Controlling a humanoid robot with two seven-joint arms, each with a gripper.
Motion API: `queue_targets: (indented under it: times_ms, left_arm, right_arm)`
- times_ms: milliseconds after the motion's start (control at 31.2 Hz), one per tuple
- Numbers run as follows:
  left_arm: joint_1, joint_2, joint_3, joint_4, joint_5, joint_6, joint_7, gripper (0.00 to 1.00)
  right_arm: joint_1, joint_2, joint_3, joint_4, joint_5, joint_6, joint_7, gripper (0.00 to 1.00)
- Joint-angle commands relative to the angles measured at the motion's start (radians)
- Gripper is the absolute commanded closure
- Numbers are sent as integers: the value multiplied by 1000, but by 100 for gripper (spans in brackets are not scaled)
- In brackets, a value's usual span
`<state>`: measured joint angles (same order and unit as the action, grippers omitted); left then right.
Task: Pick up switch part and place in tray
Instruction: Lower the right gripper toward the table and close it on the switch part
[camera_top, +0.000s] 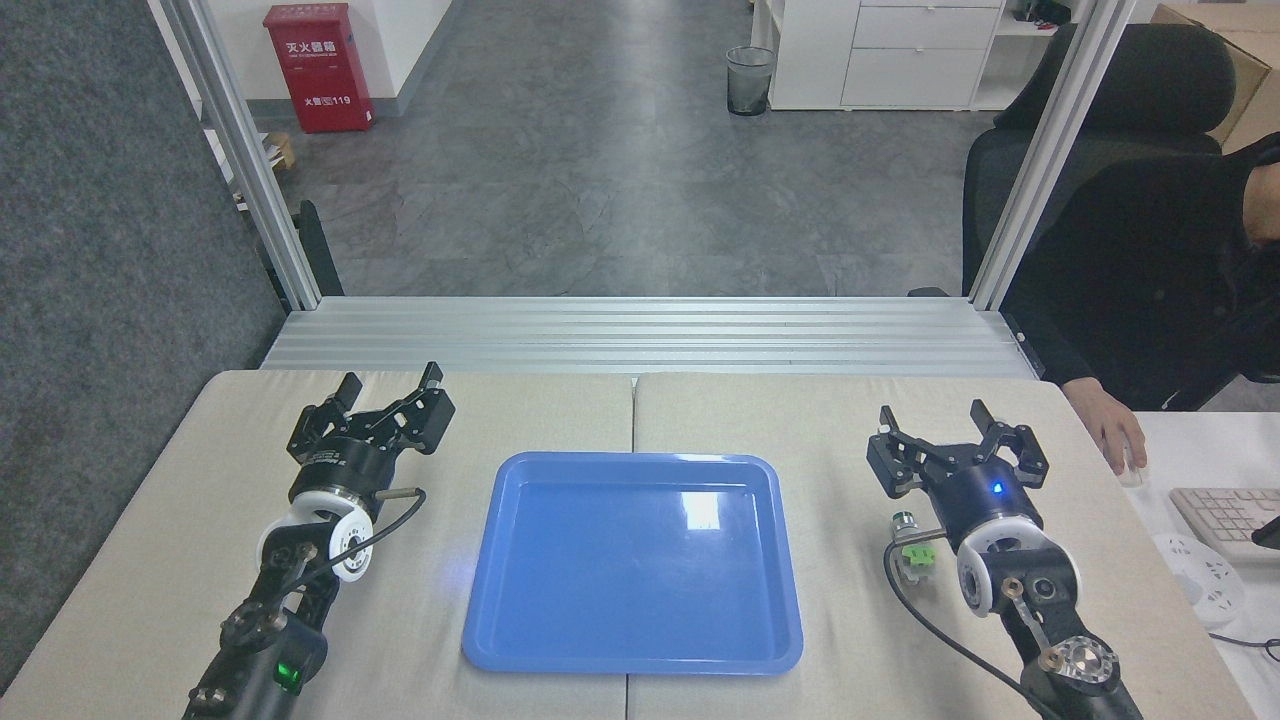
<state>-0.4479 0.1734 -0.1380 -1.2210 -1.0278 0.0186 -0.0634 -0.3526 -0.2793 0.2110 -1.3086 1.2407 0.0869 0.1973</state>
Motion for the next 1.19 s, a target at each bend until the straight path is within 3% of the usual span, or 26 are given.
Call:
queue_targets:
  times_ms: [0, 257, 610, 738, 963, 1155]
  left_arm:
    - [0, 0, 0, 0, 0, 0, 0, 0]
    - [0, 0, 0, 0, 0, 0, 0, 0]
    - [0, 0, 0, 0, 0, 0, 0, 0]
    - [0, 0, 0, 0, 0, 0, 0, 0]
    - [0, 0, 0, 0, 0, 0, 0, 0]
    - [0, 0, 0, 0, 0, 0, 0, 0]
  right_arm:
    - [89, 12, 21, -6, -10, -29, 10, 3]
    - [147, 25, 22, 15, -15, -30, 10, 3]
    - [133, 17, 1, 167, -99, -26, 10, 6]
    - [104, 20, -7, 222, -173, -27, 10, 6]
    - [104, 19, 7, 222, -178, -32, 10, 6]
    - [106, 19, 7, 233, -181, -42, 10, 14]
